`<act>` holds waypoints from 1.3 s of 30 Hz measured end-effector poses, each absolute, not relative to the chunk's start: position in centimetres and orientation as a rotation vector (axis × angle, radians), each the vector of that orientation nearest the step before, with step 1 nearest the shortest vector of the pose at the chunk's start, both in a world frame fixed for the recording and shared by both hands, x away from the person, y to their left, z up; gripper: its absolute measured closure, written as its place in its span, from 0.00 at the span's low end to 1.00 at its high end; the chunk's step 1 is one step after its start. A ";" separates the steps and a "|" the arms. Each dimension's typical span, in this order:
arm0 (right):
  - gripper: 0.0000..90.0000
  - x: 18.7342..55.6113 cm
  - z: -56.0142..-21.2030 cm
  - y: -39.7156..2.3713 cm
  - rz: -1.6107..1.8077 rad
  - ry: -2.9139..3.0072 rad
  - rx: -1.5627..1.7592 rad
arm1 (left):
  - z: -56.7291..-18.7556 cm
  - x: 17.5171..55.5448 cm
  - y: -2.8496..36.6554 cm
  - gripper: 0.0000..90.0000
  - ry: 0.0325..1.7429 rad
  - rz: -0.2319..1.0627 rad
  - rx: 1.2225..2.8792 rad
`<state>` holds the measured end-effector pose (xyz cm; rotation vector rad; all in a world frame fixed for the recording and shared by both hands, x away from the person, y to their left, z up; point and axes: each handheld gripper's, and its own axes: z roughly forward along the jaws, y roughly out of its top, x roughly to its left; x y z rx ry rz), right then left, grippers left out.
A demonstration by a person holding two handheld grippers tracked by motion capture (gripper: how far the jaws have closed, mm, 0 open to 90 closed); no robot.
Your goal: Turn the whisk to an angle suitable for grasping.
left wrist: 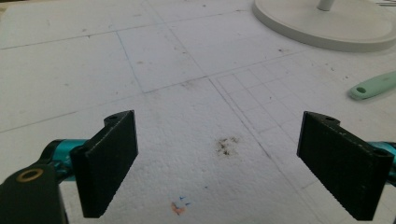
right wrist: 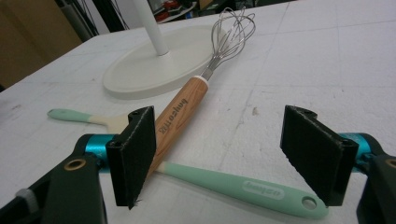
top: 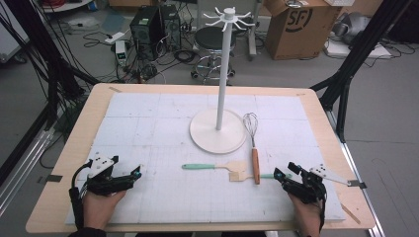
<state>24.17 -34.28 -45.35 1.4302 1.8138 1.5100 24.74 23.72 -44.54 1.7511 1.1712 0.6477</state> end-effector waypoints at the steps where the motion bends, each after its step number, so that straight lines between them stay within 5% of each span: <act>1: 0.30 24.2 -45.3 -34.3 1.510 1.814 1.430 | -44.5 24.7 23.8 0.14 1.174 0.649 1.750; 6: 0.37 25.2 -44.7 -33.8 1.624 1.808 1.448 | -44.4 24.5 23.8 0.14 1.178 0.655 1.740; 13: 0.68 27.4 -43.7 -31.7 1.632 1.916 1.434 | -44.5 24.6 23.8 0.14 1.185 0.650 1.739; 25: 0.98 32.4 -43.3 -29.7 1.684 2.046 1.531 | -44.6 24.6 23.4 0.14 1.177 0.647 1.744; 39: 0.99 38.3 -43.5 -27.5 1.589 2.190 1.618 | -44.2 24.2 23.3 0.15 1.145 0.681 1.710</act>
